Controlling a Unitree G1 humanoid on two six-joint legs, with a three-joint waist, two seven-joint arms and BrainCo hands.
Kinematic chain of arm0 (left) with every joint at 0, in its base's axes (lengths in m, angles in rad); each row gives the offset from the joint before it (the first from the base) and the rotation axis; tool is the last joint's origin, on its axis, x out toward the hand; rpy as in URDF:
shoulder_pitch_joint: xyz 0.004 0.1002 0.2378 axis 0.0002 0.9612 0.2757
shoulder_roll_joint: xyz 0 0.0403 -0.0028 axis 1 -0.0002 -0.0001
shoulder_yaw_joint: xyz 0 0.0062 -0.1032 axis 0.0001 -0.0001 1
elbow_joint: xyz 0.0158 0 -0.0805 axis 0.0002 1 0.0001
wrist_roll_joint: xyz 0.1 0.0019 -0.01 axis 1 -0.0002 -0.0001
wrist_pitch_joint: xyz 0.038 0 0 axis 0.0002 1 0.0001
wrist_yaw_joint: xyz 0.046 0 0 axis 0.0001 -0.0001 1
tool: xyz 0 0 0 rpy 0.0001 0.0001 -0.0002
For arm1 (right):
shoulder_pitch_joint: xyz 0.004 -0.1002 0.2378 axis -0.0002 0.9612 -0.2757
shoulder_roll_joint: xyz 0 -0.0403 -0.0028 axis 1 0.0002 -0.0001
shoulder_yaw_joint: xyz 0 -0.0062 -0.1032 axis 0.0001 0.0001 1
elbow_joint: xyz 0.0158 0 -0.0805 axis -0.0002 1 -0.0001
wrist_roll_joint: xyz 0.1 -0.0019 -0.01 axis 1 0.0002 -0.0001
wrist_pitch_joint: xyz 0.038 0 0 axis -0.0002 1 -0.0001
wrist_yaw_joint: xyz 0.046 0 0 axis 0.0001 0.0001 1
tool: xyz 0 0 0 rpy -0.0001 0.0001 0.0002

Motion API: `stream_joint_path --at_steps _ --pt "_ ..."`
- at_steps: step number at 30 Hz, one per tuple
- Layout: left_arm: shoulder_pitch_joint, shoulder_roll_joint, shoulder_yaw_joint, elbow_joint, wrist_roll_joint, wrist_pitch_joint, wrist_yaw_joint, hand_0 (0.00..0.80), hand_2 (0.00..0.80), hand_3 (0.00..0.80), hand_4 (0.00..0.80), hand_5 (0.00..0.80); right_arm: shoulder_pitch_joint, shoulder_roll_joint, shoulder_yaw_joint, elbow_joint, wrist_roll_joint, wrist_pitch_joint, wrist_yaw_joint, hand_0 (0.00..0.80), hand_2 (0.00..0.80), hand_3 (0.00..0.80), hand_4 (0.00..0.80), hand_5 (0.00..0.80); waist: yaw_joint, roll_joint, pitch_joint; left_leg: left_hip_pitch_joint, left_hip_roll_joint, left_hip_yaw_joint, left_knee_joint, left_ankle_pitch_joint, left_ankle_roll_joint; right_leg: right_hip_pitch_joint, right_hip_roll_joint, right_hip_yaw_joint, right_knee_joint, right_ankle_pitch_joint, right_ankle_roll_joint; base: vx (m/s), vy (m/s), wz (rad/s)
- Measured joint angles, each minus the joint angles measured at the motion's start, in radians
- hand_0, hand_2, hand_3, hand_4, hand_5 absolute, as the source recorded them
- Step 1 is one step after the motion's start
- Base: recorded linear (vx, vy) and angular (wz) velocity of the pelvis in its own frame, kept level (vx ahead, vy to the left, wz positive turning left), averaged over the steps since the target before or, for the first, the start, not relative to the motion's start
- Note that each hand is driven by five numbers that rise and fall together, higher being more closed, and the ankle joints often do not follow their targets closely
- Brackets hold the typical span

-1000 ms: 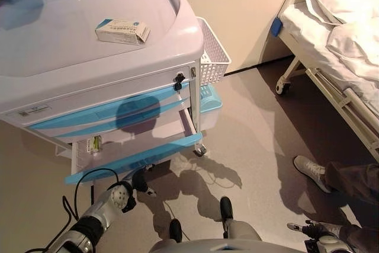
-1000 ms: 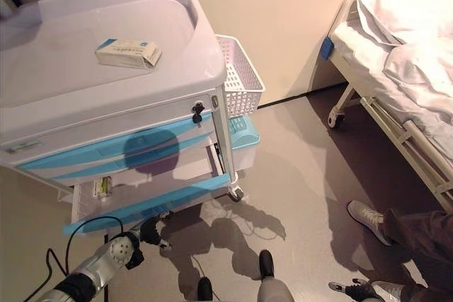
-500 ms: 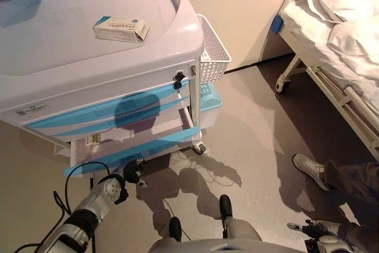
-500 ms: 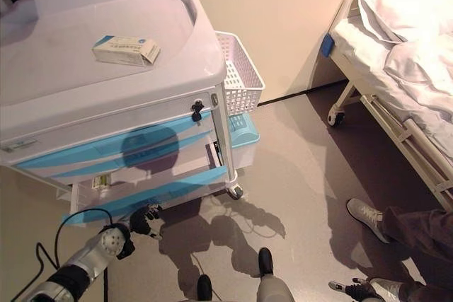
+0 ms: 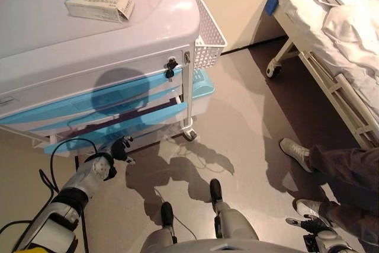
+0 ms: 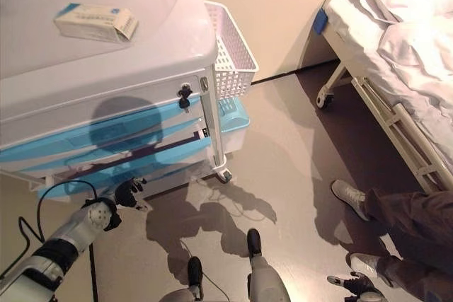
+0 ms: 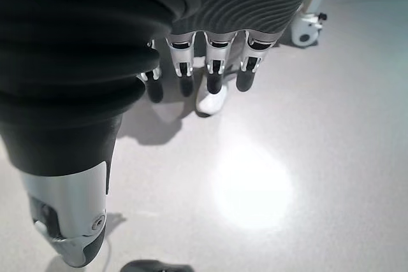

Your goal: Open the drawer and pick up the medicine

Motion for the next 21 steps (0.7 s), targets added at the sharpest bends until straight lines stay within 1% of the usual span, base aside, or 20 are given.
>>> stream_joint_path --at_steps 3,6,8,12,21 --pt "-0.057 0.019 -0.004 0.013 0.000 0.001 0.010 0.000 0.000 0.000 0.000 0.000 -0.024 0.001 0.022 -0.005 0.001 -0.003 0.000 0.000 0.000 0.000 0.000 0.000 -0.001 -0.009 0.027 -0.020 -0.004 0.015 0.000 0.002 0.003 -0.029 -0.002 0.009 0.000 0.010 0.001 -0.014 0.022 -0.12" --pt "-0.097 0.022 -0.009 0.032 -0.001 0.001 0.019 0.000 0.000 0.000 0.000 0.000 -0.024 0.001 0.023 -0.007 0.003 -0.004 0.000 0.000 0.000 0.000 0.000 0.000 -0.004 -0.009 0.032 -0.033 -0.004 0.019 0.000 0.002 0.003 -0.045 -0.001 0.011 0.000 0.010 0.000 -0.027 0.029 -0.05" --pt "-0.136 0.030 -0.032 0.052 -0.002 0.001 0.026 0.000 0.000 0.000 0.000 0.000 -0.032 0.001 0.024 -0.011 0.003 -0.005 0.000 0.000 0.000 0.000 0.000 0.000 -0.004 -0.008 0.042 -0.046 -0.005 0.025 0.000 0.003 0.003 -0.060 -0.002 0.014 0.000 0.012 0.000 -0.017 0.026 -0.06" --pt "-0.151 0.030 -0.040 0.055 -0.003 0.000 0.031 0.000 0.000 0.000 0.000 0.000 -0.041 0.001 0.025 -0.019 0.004 -0.013 0.000 0.000 0.000 0.000 0.000 0.000 -0.005 -0.008 0.068 -0.050 -0.004 0.029 0.000 0.002 0.003 -0.066 -0.001 0.014 0.000 0.012 0.000 0.001 0.003 -0.02" --pt "-0.153 0.030 -0.039 0.055 -0.004 0.000 0.038 0.000 0.000 0.000 0.000 0.000 -0.053 0.001 0.027 -0.026 0.012 -0.018 0.000 0.000 0.000 0.000 0.000 0.000 -0.001 -0.008 0.073 -0.048 -0.002 0.029 0.000 0.003 0.003 -0.064 0.000 0.014 0.000 0.012 -0.001 0.000 0.000 0.00"
